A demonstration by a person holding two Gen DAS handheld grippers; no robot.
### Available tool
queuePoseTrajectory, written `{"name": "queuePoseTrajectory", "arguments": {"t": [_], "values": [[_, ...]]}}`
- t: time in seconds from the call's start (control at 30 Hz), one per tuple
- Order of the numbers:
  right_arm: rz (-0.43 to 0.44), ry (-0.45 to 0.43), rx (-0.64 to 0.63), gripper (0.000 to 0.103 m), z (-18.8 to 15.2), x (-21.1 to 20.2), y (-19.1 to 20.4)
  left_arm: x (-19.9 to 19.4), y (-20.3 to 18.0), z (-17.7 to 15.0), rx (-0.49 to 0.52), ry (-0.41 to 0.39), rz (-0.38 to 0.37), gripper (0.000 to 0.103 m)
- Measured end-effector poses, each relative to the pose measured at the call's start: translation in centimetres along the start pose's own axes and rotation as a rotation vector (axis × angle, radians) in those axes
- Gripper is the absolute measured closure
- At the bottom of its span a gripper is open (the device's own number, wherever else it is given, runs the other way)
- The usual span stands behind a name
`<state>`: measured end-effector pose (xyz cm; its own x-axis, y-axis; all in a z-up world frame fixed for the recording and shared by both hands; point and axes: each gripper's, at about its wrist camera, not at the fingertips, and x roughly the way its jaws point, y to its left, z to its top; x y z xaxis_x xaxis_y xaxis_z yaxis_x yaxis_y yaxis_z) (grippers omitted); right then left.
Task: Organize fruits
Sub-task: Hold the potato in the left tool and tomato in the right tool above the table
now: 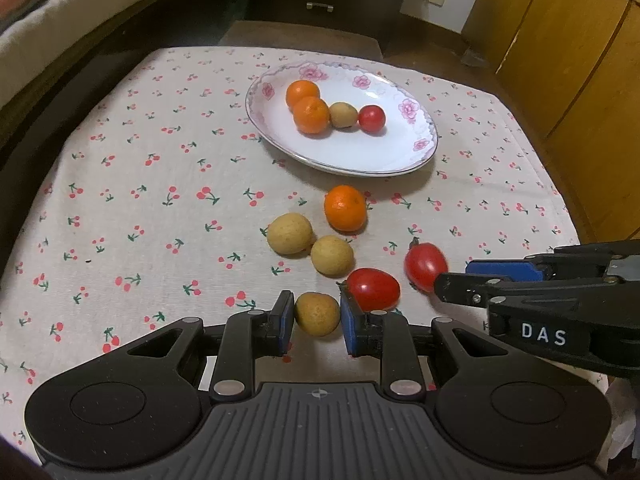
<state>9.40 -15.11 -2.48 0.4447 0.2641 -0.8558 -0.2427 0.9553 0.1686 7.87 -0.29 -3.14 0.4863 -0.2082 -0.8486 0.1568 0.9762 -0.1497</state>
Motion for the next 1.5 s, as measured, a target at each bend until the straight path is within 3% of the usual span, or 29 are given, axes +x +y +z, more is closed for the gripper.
{"name": "queuePoseTrajectory", "arguments": {"t": [0.4,0.7,0.87,1.03,1.5], "values": [[0.043,0.034,0.087,0.074,0.7,1.7,-1.4,0.4,0.0,0.0,-0.012,0.014,-0.003,0.07],[0.0,0.029,0.106,0.073,1.3,3.2,-1.2,0.9,0.1,0.1,-0.014,0.024,-0.01,0.07],[-0.02,0.013,0.075,0.073,1.2,3.3,-0.8,1.1,0.1,0.0,-0.014,0.031,-0.013,0.067],[-0.069,0.009,-0.038,0.073,0.8,3.3,0.7,1.3,0.1,0.0,-0.019,0.032,-0.009,0.064],[-0.042,0.01,-0.031,0.073,0.6,2.7,0.3,1.7,-0.2,0.0,-0.008,0.029,0.003,0.071]]}}
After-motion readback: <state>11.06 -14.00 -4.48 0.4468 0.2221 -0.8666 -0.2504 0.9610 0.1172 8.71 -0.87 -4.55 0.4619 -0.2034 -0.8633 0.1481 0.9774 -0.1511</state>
